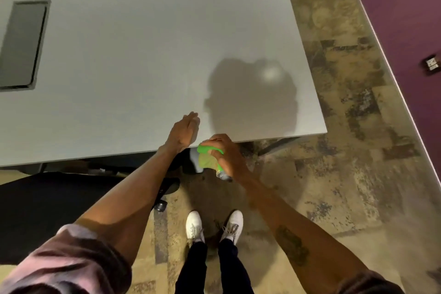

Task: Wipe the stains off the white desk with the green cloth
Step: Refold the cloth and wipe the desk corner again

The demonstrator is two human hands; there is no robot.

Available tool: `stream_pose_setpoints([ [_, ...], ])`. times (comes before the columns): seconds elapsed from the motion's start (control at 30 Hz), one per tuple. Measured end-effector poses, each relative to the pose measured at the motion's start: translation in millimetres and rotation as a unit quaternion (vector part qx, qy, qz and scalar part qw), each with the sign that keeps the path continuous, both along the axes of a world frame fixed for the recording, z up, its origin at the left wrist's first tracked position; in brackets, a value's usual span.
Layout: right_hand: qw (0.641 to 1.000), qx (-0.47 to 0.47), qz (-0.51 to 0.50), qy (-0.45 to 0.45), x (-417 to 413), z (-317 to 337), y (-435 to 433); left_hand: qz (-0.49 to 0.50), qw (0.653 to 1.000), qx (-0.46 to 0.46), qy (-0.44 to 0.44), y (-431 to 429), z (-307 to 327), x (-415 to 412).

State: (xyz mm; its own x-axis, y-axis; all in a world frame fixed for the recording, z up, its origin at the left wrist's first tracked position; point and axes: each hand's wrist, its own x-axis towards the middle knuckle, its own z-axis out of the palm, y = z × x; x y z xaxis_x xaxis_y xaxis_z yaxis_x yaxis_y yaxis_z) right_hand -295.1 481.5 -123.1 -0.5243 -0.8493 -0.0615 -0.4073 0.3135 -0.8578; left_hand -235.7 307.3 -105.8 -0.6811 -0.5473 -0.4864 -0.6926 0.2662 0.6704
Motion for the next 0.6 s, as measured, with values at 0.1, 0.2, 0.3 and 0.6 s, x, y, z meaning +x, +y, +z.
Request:
stream_pose_setpoints([
  [0.1,0.996,0.027,-0.068,-0.052,5.7,12.4,2.2,-0.009,0.999,-0.006,-0.039,-0.9,12.8,0.5],
  [0.2,0.990,0.061,-0.095,-0.087,4.0,23.7,-4.2,-0.020,0.998,-0.012,-0.063,-5.0,24.8,2.0],
  [0.3,0.987,0.124,-0.075,-0.066,-7.9,43.2,-18.1,-0.027,0.997,-0.032,-0.068,-11.8,40.0,5.0],
  [0.6,0.990,0.108,-0.077,-0.039,-18.3,116.1,-97.5,0.037,0.994,-0.096,-0.045,-75.0,79.9,38.2],
])
